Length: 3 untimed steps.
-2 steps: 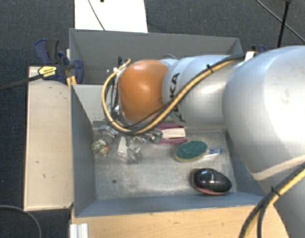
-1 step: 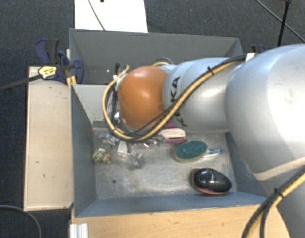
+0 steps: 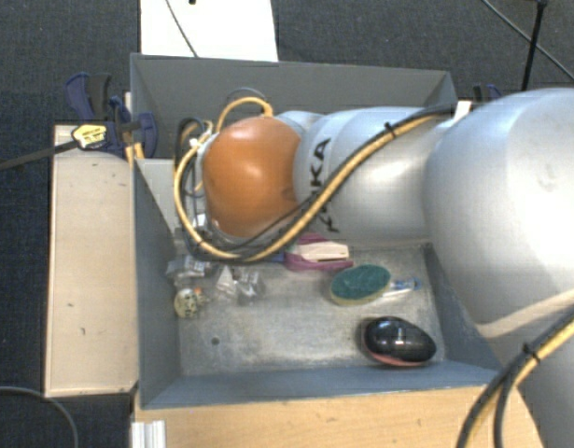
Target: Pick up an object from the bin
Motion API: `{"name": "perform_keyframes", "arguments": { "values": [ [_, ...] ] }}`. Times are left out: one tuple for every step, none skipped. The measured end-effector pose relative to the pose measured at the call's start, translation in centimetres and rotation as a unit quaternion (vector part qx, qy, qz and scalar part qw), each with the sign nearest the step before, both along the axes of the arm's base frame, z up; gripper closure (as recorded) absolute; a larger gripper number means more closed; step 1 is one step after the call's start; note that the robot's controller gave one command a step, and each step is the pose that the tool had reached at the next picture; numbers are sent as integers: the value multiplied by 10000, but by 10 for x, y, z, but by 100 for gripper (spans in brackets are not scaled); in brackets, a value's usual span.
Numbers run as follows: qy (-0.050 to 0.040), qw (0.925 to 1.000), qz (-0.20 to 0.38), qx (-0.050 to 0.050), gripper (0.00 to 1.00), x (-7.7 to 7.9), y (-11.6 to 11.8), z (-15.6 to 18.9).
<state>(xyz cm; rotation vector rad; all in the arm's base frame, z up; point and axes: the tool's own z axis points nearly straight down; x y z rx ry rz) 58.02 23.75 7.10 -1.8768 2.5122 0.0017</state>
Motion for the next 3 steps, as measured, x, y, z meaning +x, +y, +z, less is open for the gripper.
{"name": "perform_keyframes", "arguments": {
  "values": [
    [17, 9616, 2745, -18, 0, -31, 12, -1],
    [19, 9371, 3491, -13, 0, -89, 10, 0],
    [17, 9381, 3464, -15, 100, -88, 10, 0]
  ]
}}
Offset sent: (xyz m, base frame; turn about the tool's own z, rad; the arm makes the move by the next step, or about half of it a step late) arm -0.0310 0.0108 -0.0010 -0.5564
